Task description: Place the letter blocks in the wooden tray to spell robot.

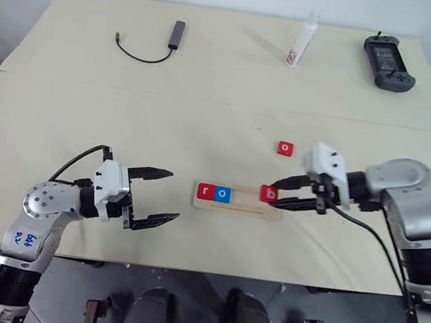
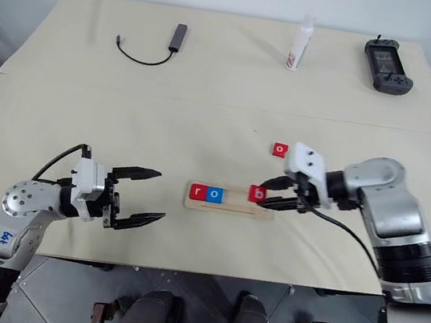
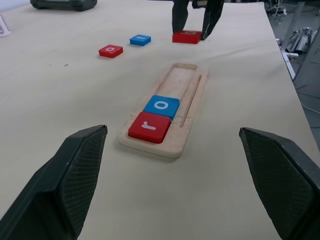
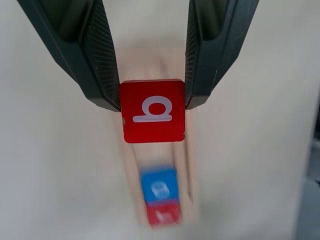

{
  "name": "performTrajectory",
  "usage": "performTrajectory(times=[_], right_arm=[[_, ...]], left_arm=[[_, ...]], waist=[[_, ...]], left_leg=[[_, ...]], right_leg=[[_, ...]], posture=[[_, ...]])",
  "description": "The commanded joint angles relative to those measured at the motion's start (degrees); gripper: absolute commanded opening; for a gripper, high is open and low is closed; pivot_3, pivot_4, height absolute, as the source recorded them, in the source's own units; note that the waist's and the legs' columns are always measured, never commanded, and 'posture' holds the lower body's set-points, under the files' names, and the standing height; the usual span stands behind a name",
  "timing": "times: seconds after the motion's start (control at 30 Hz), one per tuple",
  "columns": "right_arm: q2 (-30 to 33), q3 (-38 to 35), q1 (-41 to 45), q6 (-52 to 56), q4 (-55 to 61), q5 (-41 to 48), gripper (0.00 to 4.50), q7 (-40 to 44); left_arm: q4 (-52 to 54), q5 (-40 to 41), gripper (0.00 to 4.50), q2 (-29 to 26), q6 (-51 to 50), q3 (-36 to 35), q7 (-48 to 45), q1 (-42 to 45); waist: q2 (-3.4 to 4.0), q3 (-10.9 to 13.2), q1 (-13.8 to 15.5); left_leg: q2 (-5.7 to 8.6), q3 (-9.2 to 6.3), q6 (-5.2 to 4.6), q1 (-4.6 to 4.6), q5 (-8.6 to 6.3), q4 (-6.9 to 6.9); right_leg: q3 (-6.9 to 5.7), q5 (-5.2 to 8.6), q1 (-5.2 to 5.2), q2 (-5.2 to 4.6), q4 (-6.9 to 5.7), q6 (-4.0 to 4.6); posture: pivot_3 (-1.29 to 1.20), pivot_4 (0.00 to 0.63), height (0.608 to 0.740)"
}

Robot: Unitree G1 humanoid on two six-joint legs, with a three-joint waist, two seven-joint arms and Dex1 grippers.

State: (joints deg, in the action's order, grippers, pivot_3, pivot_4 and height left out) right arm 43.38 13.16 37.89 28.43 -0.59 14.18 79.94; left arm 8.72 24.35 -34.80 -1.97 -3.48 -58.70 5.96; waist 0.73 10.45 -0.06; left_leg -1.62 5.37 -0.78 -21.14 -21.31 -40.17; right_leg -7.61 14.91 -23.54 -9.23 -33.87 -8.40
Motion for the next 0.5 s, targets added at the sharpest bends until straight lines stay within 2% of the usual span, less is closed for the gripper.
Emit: performTrajectory(times=[0.03,0.17,0.3,0.5], right_arm=[[-1.9,2.1,1.2,2.0,1.7,-1.5,1.46,-3.0],[-3.1,5.6,2.5,-0.6,0.8,-4.4,1.46,-3.3],[-4.9,6.0,3.5,0.0,-0.4,-4.9,1.46,-4.9],[-5.5,6.1,3.4,-0.4,-0.8,-4.9,3.5,-5.2]], left_arm=[[2.6,0.2,4.5,0.3,0.4,-0.4,0.8,-0.6],[3.4,0.4,4.5,0.2,0.4,-0.9,1.3,-1.8],[4.8,0.5,4.5,-0.1,0.1,-1.5,2.5,-3.8],[6.0,0.6,4.5,-0.2,0.0,-1.9,3.5,-5.2]], waist=[[0.0,0.0,0.1],[0.0,0.0,-0.1],[0.0,0.0,-0.3],[0.0,0.0,0.0]], left_leg=[[0.01,-0.02,0.0,-0.02,0.0,0.0],[0.05,-0.02,0.0,-0.06,-0.01,0.01],[0.0,0.01,0.02,-0.03,-0.01,0.05],[0.0,0.01,0.02,-0.04,0.0,0.04]], right_leg=[[-0.01,0.0,0.0,0.0,0.0,0.0],[-0.03,0.0,-0.02,-0.02,0.02,0.0],[-0.03,0.0,-0.05,0.01,0.01,0.0],[-0.03,0.0,-0.05,0.02,0.0,0.0]], posture=[[0.0,0.15,0.74],[0.0,0.15,0.74],[0.0,0.15,0.74],[0.0,0.15,0.74]])
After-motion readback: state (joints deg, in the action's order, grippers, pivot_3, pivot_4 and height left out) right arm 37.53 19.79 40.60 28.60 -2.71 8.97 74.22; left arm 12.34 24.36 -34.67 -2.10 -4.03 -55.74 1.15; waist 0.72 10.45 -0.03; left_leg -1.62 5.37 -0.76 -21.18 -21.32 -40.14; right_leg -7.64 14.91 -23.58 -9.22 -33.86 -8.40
